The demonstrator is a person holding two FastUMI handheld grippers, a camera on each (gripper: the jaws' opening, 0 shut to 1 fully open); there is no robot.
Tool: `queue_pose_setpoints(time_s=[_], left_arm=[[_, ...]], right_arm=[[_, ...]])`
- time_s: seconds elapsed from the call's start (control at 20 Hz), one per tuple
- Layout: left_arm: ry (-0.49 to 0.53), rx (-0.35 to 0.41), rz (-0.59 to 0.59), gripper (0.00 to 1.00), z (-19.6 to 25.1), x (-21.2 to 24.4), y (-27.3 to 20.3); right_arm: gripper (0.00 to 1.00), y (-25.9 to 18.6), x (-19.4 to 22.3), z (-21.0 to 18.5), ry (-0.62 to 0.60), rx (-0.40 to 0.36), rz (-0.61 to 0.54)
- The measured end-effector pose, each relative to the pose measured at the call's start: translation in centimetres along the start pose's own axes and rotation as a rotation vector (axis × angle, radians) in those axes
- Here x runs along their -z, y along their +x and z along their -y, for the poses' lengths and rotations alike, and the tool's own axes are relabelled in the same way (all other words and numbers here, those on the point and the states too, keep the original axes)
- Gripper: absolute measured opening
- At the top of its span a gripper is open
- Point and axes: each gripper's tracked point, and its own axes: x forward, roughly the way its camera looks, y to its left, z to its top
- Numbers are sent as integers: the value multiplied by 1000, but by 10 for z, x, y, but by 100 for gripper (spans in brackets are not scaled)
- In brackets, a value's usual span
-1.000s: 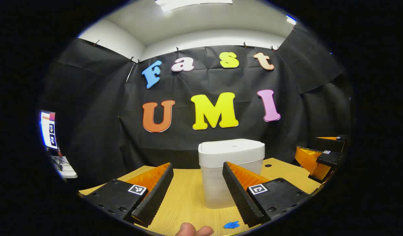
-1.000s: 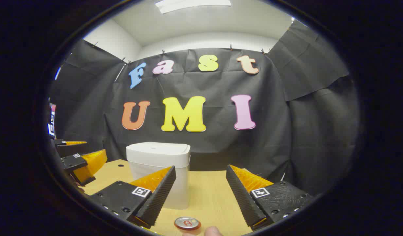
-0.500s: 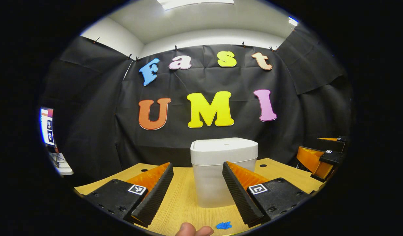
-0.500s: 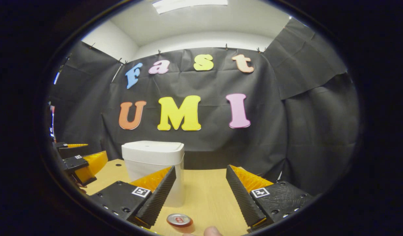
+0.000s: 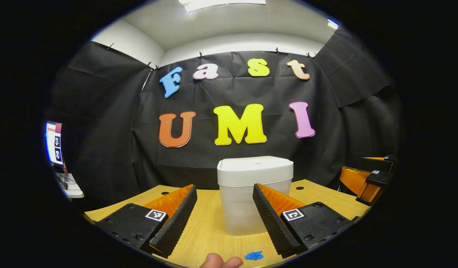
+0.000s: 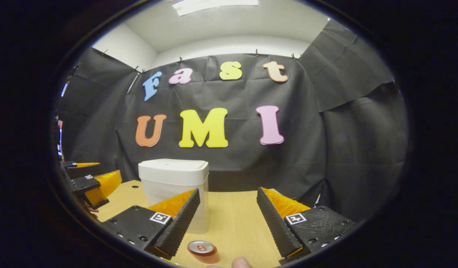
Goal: Press the lid of the desktop garbage bin to open it, pick up the crumpled paper on the desktop and throw it into the bin, then pick up the pop can on the desktop and drop it into the bin, and finally close the garbage bin lid.
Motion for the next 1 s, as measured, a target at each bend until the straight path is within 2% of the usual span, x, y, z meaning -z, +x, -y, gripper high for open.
queue_pose_setpoints(time_s=[0.5,0.75,1.0], left_arm=[[2,-8,10,97,-7,3,-2],[2,-15,0,97,-17,10,-4],[7,-21,0,97,-26,12,-7]], right_arm=[[93,13,0,-22,4,-73,1],[94,33,-26,-46,-5,-165,-17],[94,66,-59,-71,-33,-220,-6]])
